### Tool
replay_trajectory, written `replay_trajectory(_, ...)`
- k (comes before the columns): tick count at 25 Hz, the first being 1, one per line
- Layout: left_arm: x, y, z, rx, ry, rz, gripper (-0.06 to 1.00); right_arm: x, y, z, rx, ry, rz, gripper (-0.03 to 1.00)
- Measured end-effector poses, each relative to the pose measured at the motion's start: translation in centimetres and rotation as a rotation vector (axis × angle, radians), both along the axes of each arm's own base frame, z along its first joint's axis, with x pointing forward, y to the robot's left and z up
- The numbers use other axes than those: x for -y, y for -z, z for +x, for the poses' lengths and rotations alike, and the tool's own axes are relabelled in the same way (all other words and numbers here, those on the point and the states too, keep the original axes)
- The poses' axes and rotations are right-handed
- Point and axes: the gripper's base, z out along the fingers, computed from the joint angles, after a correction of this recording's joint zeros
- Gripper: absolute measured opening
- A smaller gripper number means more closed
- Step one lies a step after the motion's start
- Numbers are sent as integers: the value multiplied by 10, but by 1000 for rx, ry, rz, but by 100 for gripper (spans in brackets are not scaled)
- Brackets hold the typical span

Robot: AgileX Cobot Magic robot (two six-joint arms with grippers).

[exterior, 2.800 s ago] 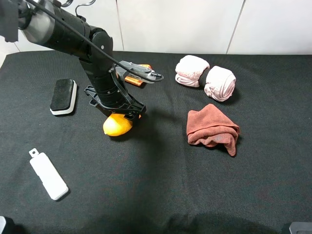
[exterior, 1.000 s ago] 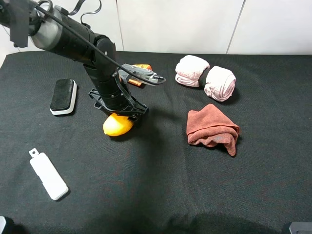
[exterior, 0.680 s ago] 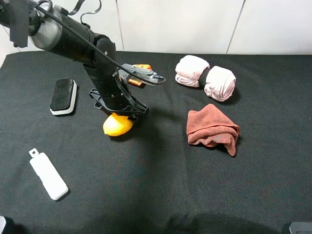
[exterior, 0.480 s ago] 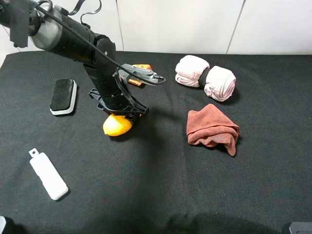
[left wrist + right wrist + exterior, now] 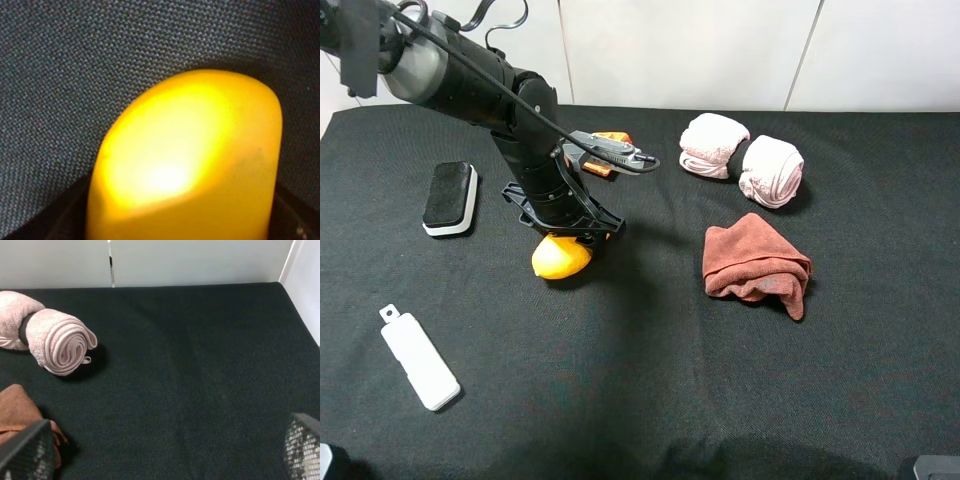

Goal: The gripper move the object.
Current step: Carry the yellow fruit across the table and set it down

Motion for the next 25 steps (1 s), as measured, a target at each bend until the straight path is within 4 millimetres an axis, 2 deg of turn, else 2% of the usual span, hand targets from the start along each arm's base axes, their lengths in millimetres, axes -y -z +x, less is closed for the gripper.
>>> replay_trajectory(5, 1, -2, 1, -8, -8, 2, 66, 0, 0, 0, 0, 0, 0, 70)
replay_trajectory(8, 5, -12, 6, -26, -6, 9, 66, 0, 0, 0, 0, 0, 0, 70)
replay_trajectory(25, 27, -102, 38, -45, 33, 31, 66, 0, 0, 0, 0, 0, 0, 70)
